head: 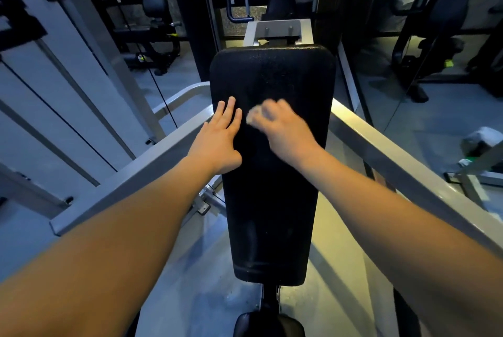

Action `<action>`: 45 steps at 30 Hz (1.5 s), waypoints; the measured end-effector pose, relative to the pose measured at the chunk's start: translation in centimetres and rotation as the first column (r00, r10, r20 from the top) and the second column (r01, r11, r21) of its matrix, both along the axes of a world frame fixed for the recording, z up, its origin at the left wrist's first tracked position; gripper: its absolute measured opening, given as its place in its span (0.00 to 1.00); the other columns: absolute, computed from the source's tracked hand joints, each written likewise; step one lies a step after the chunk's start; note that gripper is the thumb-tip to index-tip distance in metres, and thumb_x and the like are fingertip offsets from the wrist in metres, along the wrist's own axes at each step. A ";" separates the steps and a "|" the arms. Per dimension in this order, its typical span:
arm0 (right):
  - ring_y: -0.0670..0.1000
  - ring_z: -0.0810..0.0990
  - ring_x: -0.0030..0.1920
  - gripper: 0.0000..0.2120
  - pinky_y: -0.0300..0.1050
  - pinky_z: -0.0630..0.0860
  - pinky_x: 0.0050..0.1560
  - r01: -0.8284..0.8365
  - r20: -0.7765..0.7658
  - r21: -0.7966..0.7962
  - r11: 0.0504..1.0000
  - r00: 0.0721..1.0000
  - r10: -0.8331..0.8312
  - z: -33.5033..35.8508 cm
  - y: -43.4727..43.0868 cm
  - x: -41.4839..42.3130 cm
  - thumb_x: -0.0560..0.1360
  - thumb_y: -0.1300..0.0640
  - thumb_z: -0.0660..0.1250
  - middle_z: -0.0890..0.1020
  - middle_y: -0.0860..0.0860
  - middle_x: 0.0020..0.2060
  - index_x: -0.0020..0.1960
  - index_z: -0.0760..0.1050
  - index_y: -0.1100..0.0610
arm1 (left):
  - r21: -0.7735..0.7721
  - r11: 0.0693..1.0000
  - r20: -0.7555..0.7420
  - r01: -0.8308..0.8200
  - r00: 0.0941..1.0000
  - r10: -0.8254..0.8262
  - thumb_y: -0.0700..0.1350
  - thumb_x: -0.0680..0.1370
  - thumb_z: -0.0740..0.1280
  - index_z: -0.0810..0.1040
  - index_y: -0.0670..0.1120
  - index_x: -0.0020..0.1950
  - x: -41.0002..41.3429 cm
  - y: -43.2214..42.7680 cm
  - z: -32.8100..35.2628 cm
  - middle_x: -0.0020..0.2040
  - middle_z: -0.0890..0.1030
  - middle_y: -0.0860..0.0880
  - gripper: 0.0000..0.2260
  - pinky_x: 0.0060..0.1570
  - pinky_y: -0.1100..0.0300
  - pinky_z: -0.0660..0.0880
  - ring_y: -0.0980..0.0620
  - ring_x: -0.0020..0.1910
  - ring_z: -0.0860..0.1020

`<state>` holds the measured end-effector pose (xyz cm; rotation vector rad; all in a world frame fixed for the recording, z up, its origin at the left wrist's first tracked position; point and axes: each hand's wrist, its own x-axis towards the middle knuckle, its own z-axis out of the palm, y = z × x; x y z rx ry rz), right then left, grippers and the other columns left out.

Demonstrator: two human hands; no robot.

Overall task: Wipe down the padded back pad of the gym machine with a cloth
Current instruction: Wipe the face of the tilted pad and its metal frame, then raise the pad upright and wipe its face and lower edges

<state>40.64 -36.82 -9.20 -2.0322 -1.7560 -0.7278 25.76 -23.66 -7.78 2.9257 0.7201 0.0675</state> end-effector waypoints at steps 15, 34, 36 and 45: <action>0.57 0.72 0.46 0.12 0.54 0.75 0.39 0.066 -0.052 0.148 0.987 0.997 -0.059 -2.6 2.3 -0.9 0.85 0.58 0.58 0.77 0.55 0.53 0.62 0.79 0.56 | -0.190 0.980 0.209 -0.052 0.973 0.092 0.35 0.76 0.57 0.71 0.47 0.76 -3.0 0.5 -1.2 0.81 0.57 0.56 0.27 0.77 0.51 0.60 0.50 0.80 0.56; 0.49 0.84 0.43 0.15 0.35 0.78 0.45 -0.046 -0.837 -0.297 0.954 0.494 -0.236 -13.0 -14.6 -23.1 0.79 0.63 0.65 0.85 0.52 0.45 0.61 0.84 0.51 | -0.705 0.671 0.000 -0.228 0.947 0.321 0.42 0.80 0.62 0.80 0.48 0.55 -22.6 -14.7 -10.8 0.47 0.82 0.49 0.08 0.38 0.63 0.73 0.55 0.41 0.79; 0.53 0.85 0.46 0.11 0.47 0.82 0.48 -0.008 -0.889 -0.303 0.953 0.363 -0.280 -11.6 -15.7 -26.1 0.80 0.56 0.65 0.86 0.51 0.44 0.56 0.85 0.51 | -0.740 0.646 0.021 -0.188 0.953 0.302 0.43 0.79 0.66 0.77 0.48 0.59 -25.0 -16.0 -11.2 0.49 0.82 0.50 0.09 0.42 0.63 0.73 0.53 0.45 0.79; 0.49 0.83 0.45 0.09 0.43 0.80 0.44 0.126 -0.962 -0.266 0.956 0.025 -0.271 -8.7 -19.9 -35.5 0.83 0.50 0.65 0.84 0.52 0.48 0.58 0.79 0.52 | -0.841 0.541 0.183 -0.014 0.933 0.309 0.44 0.79 0.69 0.76 0.49 0.54 -33.3 -19.9 -11.7 0.41 0.78 0.53 0.05 0.39 0.67 0.73 0.52 0.42 0.78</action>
